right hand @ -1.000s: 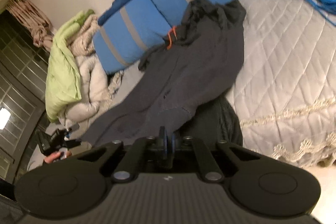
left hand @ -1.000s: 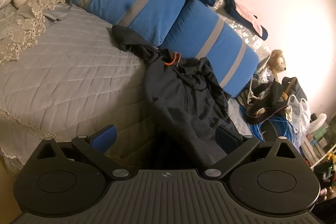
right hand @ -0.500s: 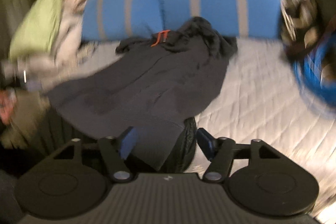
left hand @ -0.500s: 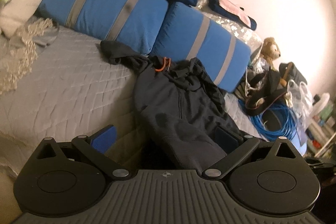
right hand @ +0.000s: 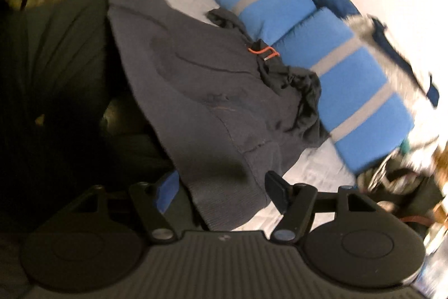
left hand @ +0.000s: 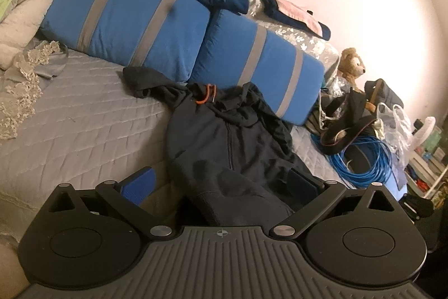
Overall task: Fold clothes
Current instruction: 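Lift the hoodie hem with the right gripper, raising the hoodie off the bed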
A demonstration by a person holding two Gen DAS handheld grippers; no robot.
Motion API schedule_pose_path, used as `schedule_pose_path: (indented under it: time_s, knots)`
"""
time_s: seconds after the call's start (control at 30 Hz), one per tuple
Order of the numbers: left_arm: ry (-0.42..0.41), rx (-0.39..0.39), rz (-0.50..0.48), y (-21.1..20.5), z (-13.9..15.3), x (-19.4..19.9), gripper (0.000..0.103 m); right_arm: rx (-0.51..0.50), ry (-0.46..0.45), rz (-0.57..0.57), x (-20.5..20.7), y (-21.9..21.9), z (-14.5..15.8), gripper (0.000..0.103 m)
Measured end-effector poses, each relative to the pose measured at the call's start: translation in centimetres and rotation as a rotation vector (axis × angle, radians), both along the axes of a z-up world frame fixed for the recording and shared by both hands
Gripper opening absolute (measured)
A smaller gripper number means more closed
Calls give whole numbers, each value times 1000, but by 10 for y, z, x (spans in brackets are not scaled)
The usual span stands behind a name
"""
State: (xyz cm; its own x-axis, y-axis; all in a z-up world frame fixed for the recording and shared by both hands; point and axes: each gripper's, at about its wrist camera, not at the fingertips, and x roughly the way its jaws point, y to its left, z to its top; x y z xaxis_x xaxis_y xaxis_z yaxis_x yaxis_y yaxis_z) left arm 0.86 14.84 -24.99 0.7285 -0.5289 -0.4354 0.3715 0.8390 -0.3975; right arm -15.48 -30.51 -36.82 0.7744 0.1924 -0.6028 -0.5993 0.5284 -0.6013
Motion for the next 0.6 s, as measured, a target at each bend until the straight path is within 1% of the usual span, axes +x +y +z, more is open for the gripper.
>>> schedule_pose_path:
  time_s: [0.07,0.17,0.23,0.37,0.4,0.6]
  knots:
    - [-1,-2,2,1,0,-1,102,-18,-25,13,-2,5,-1,79]
    - [-1,-5,3,1,1,-1,102,-13,-66,16,-3,12,-2,79]
    - [-1,-6,3,1,1,-2,102,5,-81,5,-2,12,2,79]
    - [-6,-8,0,1,3,-3,102,75,-87,-35,1,8,14,78]
    - [-8,-10,-1,3,3,-3,102,75,-91,-41,2,7,15,77]
    - [-11,-15,1,3,3,-5,102,-52,-144,-46,4,13,4,76]
